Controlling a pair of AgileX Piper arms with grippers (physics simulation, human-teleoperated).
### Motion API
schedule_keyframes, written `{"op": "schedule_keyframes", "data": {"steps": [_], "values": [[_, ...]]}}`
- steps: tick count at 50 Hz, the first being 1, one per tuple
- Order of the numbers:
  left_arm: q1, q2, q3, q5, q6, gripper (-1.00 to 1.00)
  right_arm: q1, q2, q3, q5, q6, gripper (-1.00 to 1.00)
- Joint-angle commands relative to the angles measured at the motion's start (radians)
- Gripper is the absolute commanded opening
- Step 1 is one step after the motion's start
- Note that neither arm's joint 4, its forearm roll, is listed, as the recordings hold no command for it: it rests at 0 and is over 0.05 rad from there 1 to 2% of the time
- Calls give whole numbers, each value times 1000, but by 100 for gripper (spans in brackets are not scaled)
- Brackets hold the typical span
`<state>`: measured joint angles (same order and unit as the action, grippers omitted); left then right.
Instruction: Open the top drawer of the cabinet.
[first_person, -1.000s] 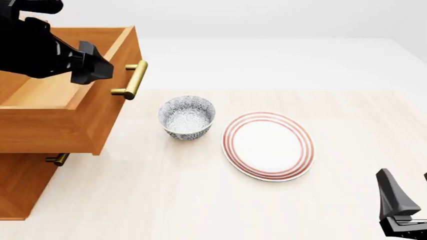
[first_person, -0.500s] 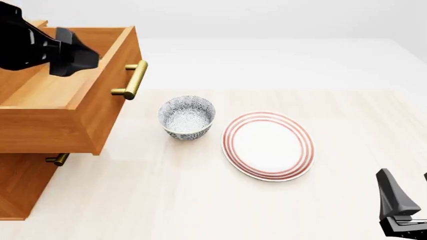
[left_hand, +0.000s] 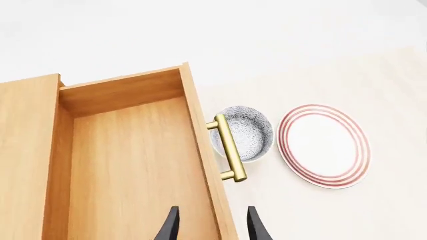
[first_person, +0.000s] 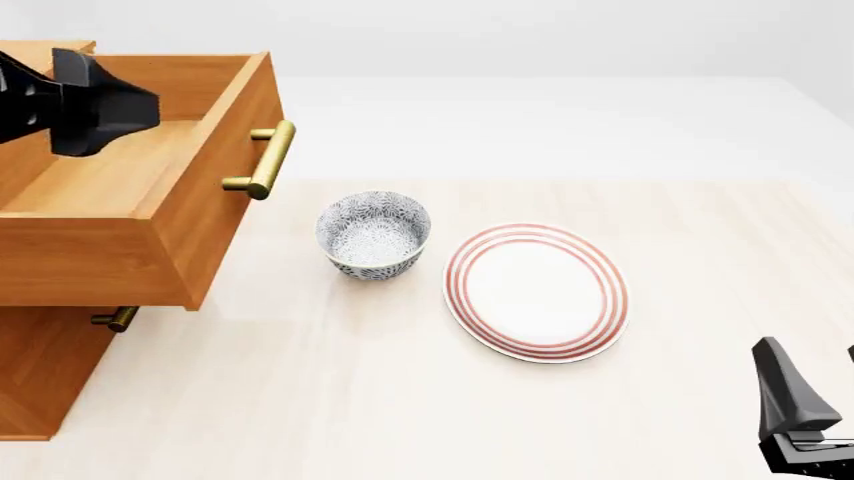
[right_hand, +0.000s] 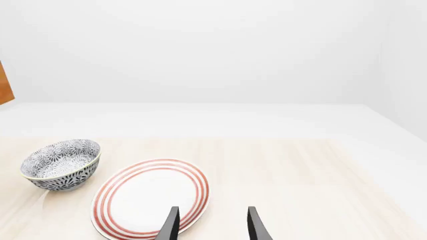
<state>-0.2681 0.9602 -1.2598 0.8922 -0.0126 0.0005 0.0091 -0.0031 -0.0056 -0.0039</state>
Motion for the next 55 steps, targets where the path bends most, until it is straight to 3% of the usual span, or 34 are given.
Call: {"op": "schedule_keyframes", "data": {"steps": [1, 55], "values": [[8, -35, 8, -15, 7, 100, 0, 0, 0, 0, 0, 100], [8, -107, -64, -14, 74, 100, 0, 0, 0, 0, 0, 100]]}}
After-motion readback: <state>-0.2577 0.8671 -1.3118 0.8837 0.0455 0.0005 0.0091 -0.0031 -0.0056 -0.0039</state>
